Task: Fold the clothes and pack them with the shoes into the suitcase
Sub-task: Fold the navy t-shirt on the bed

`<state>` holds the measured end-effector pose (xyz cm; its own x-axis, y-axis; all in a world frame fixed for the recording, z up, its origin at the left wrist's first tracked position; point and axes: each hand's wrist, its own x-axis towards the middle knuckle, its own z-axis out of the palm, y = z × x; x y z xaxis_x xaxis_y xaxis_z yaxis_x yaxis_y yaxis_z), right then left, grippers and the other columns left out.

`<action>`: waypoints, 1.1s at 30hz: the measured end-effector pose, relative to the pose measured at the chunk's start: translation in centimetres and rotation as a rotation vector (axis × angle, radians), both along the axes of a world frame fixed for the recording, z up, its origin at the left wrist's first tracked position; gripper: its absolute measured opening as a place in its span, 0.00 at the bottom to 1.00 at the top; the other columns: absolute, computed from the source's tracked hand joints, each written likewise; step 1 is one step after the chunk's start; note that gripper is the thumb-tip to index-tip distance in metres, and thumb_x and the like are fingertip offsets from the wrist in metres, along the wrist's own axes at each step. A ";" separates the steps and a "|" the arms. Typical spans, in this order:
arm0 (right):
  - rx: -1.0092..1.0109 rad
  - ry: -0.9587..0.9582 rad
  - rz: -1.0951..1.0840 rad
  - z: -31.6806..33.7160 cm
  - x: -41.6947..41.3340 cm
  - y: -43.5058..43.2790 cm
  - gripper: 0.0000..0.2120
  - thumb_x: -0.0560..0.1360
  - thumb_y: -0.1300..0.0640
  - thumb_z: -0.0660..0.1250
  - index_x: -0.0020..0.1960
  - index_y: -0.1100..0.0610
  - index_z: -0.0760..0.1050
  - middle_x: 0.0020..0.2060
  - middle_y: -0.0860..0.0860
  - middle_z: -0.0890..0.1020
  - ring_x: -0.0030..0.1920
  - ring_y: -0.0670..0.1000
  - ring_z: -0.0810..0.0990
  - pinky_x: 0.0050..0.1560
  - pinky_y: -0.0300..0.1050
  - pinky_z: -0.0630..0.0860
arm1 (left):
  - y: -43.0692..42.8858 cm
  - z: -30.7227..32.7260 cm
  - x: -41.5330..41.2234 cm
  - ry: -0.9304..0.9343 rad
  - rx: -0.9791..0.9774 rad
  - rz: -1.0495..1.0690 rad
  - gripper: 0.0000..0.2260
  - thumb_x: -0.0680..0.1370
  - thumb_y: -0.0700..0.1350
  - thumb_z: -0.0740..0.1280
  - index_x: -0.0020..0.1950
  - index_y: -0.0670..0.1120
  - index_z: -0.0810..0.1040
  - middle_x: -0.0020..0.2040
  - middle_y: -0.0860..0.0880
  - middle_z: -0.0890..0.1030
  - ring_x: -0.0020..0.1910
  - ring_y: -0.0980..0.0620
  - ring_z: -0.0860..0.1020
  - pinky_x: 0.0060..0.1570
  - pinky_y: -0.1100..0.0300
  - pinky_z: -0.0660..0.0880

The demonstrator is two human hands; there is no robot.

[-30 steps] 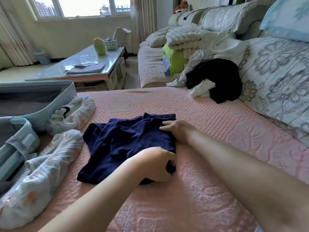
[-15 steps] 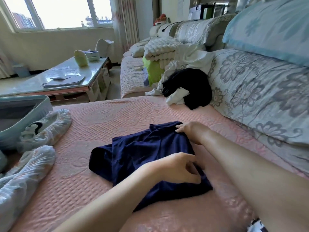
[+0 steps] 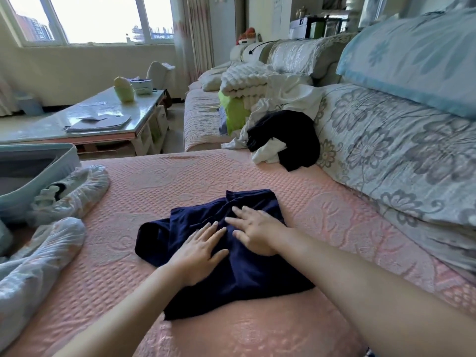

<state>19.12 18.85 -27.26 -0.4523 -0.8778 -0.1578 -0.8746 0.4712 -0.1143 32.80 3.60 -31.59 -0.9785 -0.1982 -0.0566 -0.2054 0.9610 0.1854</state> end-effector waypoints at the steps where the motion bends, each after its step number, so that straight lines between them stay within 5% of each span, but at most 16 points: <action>1: 0.067 -0.007 0.011 -0.6 0.9 -0.5 0.27 0.85 0.44 0.49 0.82 0.47 0.49 0.82 0.50 0.45 0.81 0.52 0.43 0.79 0.54 0.44 | -0.3 0.2 0.9 0.055 0.055 -0.015 0.35 0.77 0.69 0.47 0.81 0.54 0.55 0.81 0.53 0.51 0.79 0.57 0.46 0.75 0.64 0.41; 5: 0.142 0.009 -0.032 -2.2 2.6 -1.7 0.30 0.85 0.43 0.47 0.82 0.48 0.42 0.81 0.50 0.40 0.81 0.53 0.38 0.79 0.58 0.41 | -1.2 2.2 4.8 0.120 0.108 -0.058 0.33 0.75 0.69 0.54 0.77 0.56 0.64 0.79 0.55 0.61 0.78 0.60 0.54 0.71 0.71 0.45; 8: 0.124 0.043 -0.050 -2.2 3.2 -1.6 0.30 0.85 0.43 0.46 0.82 0.51 0.42 0.81 0.52 0.41 0.81 0.53 0.38 0.79 0.56 0.42 | -1.7 3.5 7.3 0.049 0.139 -0.068 0.35 0.71 0.71 0.65 0.76 0.57 0.66 0.77 0.56 0.64 0.77 0.59 0.57 0.76 0.64 0.51; 11: 0.033 0.004 -0.060 -2.2 4.7 -0.8 0.30 0.85 0.43 0.46 0.83 0.54 0.42 0.81 0.51 0.40 0.81 0.51 0.37 0.80 0.52 0.40 | -1.2 4.5 8.7 -0.100 0.051 -0.137 0.42 0.64 0.70 0.71 0.75 0.60 0.65 0.77 0.56 0.61 0.78 0.56 0.53 0.77 0.54 0.53; 16: -0.007 -0.024 -0.054 -3.4 8.5 1.3 0.31 0.85 0.44 0.47 0.83 0.54 0.41 0.81 0.51 0.39 0.80 0.49 0.35 0.79 0.51 0.37 | 0.3 5.1 9.5 -0.288 -0.116 -0.133 0.49 0.63 0.63 0.77 0.79 0.59 0.56 0.80 0.54 0.53 0.79 0.51 0.49 0.77 0.53 0.51; 20: 0.027 0.041 -0.072 -3.9 9.7 1.8 0.32 0.85 0.43 0.47 0.82 0.54 0.40 0.81 0.51 0.40 0.80 0.51 0.36 0.79 0.51 0.37 | 0.8 5.7 9.2 -0.162 -0.362 -0.206 0.35 0.69 0.62 0.70 0.75 0.61 0.65 0.74 0.58 0.66 0.71 0.53 0.64 0.66 0.55 0.62; 23: 0.000 -0.007 -0.074 -3.6 9.7 1.9 0.32 0.85 0.43 0.47 0.82 0.54 0.41 0.81 0.51 0.40 0.80 0.50 0.36 0.79 0.50 0.37 | 0.8 6.4 8.8 -0.059 -0.422 -0.191 0.17 0.74 0.58 0.64 0.62 0.60 0.78 0.60 0.59 0.78 0.61 0.53 0.73 0.58 0.57 0.70; 29: -0.038 -0.236 -0.092 -2.4 8.9 1.7 0.29 0.85 0.46 0.49 0.83 0.53 0.47 0.82 0.50 0.44 0.80 0.48 0.38 0.79 0.48 0.38 | 0.7 8.0 6.9 0.098 -0.027 0.092 0.11 0.73 0.45 0.66 0.50 0.54 0.85 0.46 0.54 0.84 0.45 0.51 0.81 0.46 0.59 0.78; 33: -0.365 -0.616 -0.202 0.3 5.9 2.5 0.21 0.84 0.57 0.57 0.76 0.55 0.68 0.75 0.51 0.69 0.76 0.49 0.64 0.74 0.40 0.59 | 2.4 9.6 3.5 0.336 0.094 0.098 0.12 0.74 0.39 0.65 0.51 0.49 0.85 0.50 0.50 0.82 0.50 0.49 0.79 0.46 0.63 0.68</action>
